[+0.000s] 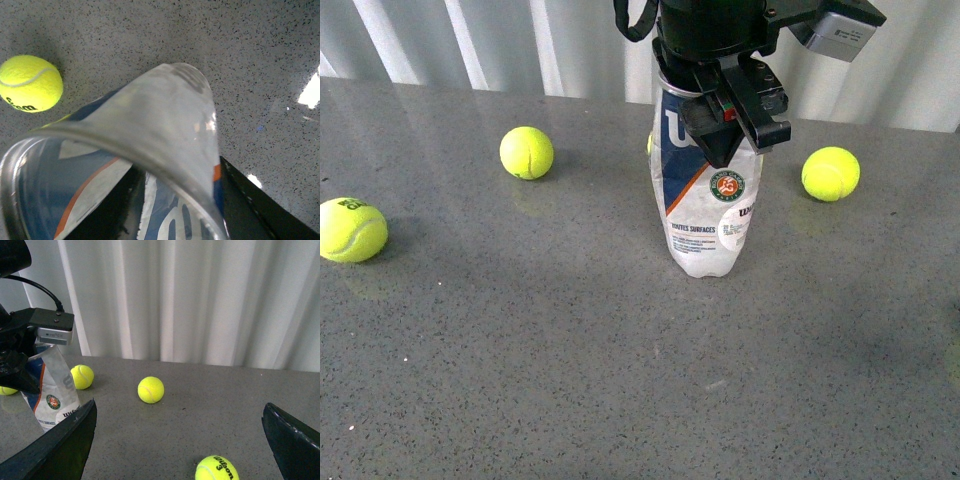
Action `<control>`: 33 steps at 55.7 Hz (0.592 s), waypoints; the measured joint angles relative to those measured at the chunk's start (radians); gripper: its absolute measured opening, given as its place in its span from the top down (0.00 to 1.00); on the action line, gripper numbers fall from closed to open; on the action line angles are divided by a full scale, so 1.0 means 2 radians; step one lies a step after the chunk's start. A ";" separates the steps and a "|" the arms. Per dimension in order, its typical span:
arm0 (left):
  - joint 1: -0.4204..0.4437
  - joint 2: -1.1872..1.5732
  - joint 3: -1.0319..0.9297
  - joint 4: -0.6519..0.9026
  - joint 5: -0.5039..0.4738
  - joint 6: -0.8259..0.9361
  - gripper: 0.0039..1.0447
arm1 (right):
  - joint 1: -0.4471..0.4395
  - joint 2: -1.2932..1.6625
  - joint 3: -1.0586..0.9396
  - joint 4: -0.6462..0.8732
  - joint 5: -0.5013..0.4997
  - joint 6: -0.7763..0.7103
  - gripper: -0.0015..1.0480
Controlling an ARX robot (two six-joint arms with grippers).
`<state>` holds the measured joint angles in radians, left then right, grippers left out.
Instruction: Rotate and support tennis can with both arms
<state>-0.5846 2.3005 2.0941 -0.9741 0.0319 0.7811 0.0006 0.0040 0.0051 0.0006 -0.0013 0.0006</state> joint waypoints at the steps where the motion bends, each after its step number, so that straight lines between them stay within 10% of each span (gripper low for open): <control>1: 0.000 -0.001 0.000 0.000 0.002 -0.001 0.55 | 0.000 0.000 0.000 0.000 0.000 0.000 0.07; 20: 0.007 -0.030 -0.003 0.008 0.018 -0.021 0.06 | 0.000 0.000 0.000 0.000 0.000 0.000 0.07; 33: 0.010 -0.078 -0.052 0.036 0.031 -0.045 0.06 | 0.000 0.000 0.000 0.000 0.000 0.000 0.07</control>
<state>-0.5640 2.1441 1.9907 -0.9024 0.0937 0.6914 0.0006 0.0040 0.0051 0.0006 -0.0013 0.0006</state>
